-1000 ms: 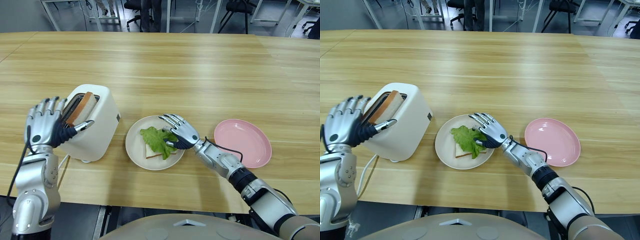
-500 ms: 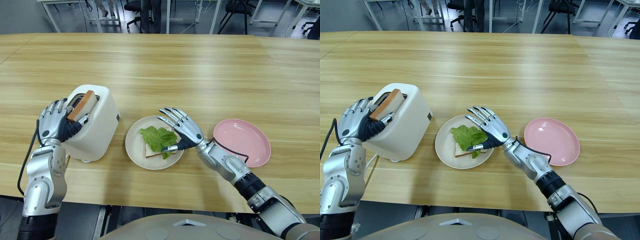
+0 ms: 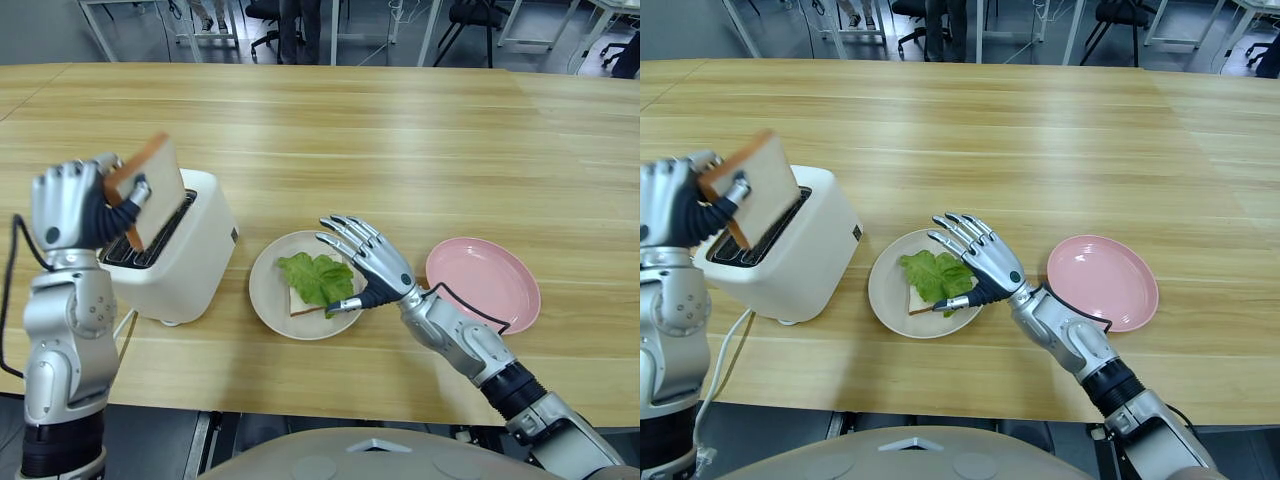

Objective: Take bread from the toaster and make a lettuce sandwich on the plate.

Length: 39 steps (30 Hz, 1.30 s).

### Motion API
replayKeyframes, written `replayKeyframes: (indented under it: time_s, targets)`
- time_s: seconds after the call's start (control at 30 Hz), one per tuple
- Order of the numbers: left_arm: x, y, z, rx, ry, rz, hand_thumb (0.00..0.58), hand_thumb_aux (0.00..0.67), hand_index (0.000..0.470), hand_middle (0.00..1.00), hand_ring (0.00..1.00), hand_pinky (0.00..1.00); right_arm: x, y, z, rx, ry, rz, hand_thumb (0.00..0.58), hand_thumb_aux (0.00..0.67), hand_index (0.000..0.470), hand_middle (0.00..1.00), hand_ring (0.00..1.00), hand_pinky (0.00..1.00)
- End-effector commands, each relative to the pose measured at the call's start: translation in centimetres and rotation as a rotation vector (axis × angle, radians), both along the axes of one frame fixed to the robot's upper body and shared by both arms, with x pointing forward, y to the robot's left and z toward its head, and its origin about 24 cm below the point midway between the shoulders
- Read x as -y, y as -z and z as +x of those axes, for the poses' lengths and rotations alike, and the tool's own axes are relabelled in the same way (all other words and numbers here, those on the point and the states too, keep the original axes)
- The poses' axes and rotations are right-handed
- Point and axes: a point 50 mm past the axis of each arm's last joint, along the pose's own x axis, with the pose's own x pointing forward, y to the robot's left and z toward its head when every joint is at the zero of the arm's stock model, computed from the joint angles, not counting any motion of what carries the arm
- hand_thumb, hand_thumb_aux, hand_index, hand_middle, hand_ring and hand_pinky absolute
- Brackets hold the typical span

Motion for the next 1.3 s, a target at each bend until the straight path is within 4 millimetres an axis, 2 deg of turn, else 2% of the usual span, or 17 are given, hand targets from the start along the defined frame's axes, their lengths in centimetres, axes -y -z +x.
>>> replayKeyframes:
  time_s: [0.03,0.23,0.33,0.43,0.53,0.7,0.87,1.0,1.3]
  targets:
    - [0.5,-2.2,-0.6,0.122,0.032,0.034,0.58,0.67,0.46,1.0,1.0,1.0,0.0,-0.3,-0.7,0.012,-0.033,0.013,0.0,0.0,0.0,0.0,0.0,0.0]
    - [2.2,-4.7,-1.1,0.253,0.123,0.062,0.58,0.67,0.46,1.0,1.0,1.0,0.4,-0.8,-2.2,0.05,-0.079,0.04,0.0,0.0,0.0,0.0,0.0,0.0]
    - [4.4,-4.5,-0.6,0.233,0.293,-0.055,0.58,0.67,0.46,1.0,1.0,1.0,0.9,-1.4,-3.2,0.098,-0.102,0.064,0.0,0.0,0.0,0.0,0.0,0.0]
    - [7.2,-2.5,0.9,0.08,0.502,-0.211,0.58,0.67,0.46,1.0,1.0,1.0,1.7,-2.1,-4.0,0.152,-0.1,0.095,0.0,0.0,0.0,0.0,0.0,0.0]
    - [9.6,0.8,2.6,-0.164,0.692,-0.329,0.58,0.67,0.46,1.0,1.0,1.0,2.9,-2.7,-4.9,0.22,-0.098,0.098,0.0,0.0,0.0,0.0,0.0,0.0]
    - [10.5,5.0,4.4,-0.446,0.842,-0.433,0.58,0.67,0.46,1.0,1.0,1.0,4.3,-3.7,-6.2,0.295,-0.127,0.078,0.0,0.0,0.0,0.0,0.0,0.0]
    - [11.9,8.2,5.8,-0.675,0.972,-0.478,0.58,0.67,0.46,1.0,1.0,1.0,4.1,-3.6,-7.0,0.309,-0.182,0.004,0.0,0.0,0.0,0.0,0.0,0.0]
    - [12.7,10.7,7.2,-0.8,0.966,-0.442,0.58,0.67,0.46,1.0,1.0,1.0,3.5,-2.2,-6.5,0.241,-0.189,-0.063,0.0,0.0,0.0,0.0,0.0,0.0]
    - [13.4,14.5,9.3,-0.945,0.942,-0.448,0.58,0.67,0.46,1.0,1.0,1.0,1.9,3.7,-4.4,-0.099,-0.125,-0.307,0.0,0.0,0.0,0.0,0.0,0.0]
